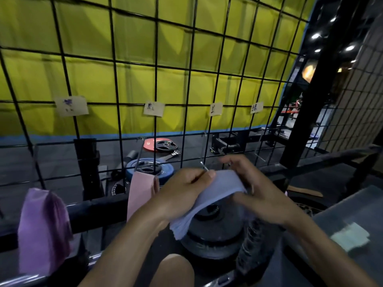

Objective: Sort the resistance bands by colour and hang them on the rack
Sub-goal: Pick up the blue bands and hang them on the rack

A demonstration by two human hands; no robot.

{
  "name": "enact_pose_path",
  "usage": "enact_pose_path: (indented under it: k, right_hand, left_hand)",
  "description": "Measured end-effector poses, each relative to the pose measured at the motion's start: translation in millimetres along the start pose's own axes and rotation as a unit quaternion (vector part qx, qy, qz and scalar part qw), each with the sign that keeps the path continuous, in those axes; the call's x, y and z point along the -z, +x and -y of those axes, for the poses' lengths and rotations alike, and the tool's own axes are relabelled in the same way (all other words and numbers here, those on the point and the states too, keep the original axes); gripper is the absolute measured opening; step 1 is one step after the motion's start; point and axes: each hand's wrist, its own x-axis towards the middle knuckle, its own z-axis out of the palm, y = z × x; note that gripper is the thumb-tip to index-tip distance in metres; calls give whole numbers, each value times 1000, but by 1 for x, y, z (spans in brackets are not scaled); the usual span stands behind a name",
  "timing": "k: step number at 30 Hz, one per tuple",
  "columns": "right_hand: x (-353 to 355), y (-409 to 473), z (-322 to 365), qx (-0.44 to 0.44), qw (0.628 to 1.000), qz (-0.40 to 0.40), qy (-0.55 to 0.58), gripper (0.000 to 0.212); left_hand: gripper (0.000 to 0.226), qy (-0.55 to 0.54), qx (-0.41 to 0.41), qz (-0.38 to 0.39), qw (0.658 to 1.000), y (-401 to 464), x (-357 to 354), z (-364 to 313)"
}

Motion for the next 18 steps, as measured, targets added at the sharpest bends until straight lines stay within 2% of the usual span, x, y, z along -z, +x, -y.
enact_pose_path:
  k: [3,5,7,12,15,18]
  right_hand:
    - [19,24,10,19,1000,-21,-5,51]
    - [31,44,13,33,999,-29,-17,44]
    - [39,61,9,32,999,-22,-24,37]
    - [36,78,-16,45,999,-8,-30,24]
    - [30,78,-23,51,999,-13,-6,25]
    - [28,80,-28,53,998,-20,5,25]
  left_hand:
    - [78,40,-51,-28,998,22,11,-21]
    - [59,82,-72,-42,993,39,18,-38]
    - [48,102,-57,-67,991,51,22,-48]
    - [40,123,-27,-96,987,69,26,-28]
    - [21,140,-23,-127,982,70,23,-18]
    - [20,181,-46,-163,969,67,19,-12]
